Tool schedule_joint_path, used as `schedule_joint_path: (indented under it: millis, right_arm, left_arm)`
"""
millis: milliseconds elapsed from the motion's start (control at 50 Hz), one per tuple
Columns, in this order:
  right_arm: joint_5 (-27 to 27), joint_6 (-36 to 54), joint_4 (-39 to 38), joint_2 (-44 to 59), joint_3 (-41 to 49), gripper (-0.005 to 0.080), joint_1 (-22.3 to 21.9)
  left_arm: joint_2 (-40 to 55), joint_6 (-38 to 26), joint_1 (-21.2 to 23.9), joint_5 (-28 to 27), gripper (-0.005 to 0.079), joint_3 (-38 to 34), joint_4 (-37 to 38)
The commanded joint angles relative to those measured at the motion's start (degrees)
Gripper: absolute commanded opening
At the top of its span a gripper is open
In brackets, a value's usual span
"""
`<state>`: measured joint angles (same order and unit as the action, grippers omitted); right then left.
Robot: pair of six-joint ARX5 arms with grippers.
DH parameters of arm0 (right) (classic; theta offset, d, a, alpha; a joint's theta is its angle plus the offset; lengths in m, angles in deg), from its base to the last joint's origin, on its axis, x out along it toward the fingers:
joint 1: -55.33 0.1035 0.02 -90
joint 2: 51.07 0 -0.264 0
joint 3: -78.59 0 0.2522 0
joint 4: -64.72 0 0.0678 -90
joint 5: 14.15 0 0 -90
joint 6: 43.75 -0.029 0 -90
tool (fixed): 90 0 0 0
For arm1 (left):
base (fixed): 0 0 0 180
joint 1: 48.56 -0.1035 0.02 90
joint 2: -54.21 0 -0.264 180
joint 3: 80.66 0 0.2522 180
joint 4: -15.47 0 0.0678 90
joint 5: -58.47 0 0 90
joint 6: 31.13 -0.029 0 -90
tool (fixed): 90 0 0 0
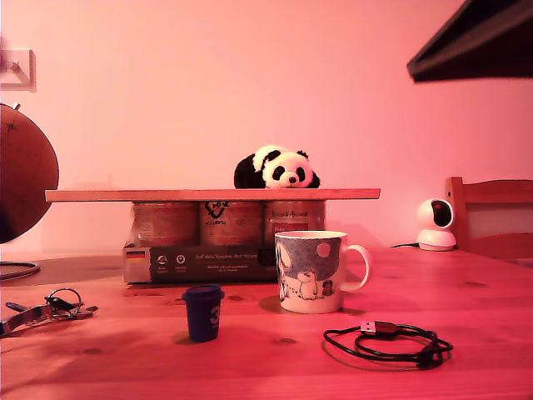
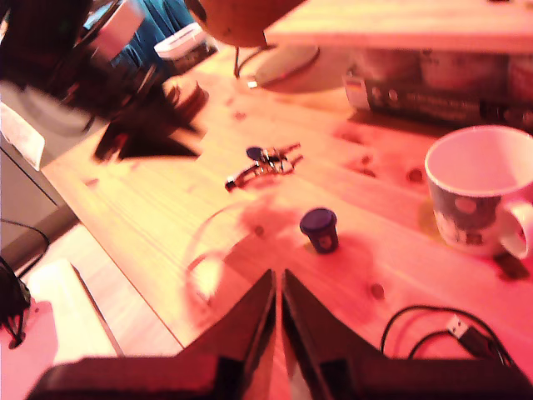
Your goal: Pick up the keys and place them on the shelf behind you
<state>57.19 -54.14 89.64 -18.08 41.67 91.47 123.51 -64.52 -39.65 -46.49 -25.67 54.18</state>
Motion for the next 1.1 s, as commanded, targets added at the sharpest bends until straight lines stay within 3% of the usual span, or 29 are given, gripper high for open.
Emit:
schedule_joint_path:
  millis: [0, 440, 780, 900, 1080]
  right_arm:
    - [0.2, 0.3, -0.6, 0.9, -0.2, -0.0012, 0.3]
    - [2.4, 0.3, -1.5, 3.1, -0.2, -0.0012, 0.6]
    - [2.8, 0.3, -1.5, 3.1, -0.2, -0.0012, 0.6]
    - [2.8, 0.3, -1.5, 3.1, -0.2, -0.0012, 0.6]
    - [2.8, 0.3, -1.5, 3.1, -0.2, -0.0012, 0.6]
  left_arm:
    - [2.6, -1.3, 0.3, 0.7, 0.0451, 1.5, -2.3]
    - [20.2, -2.7, 1.0, 0.5, 0.0450, 8.8, -4.1]
    - [26.1, -4.8, 1.2, 1.4, 0.0435, 9.5, -4.4]
    - [26.9, -5.7, 1.2, 1.3, 0.0312, 9.5, -4.5]
    - [27.0, -5.9, 1.4, 1.3, 0.0005, 9.5, -5.3]
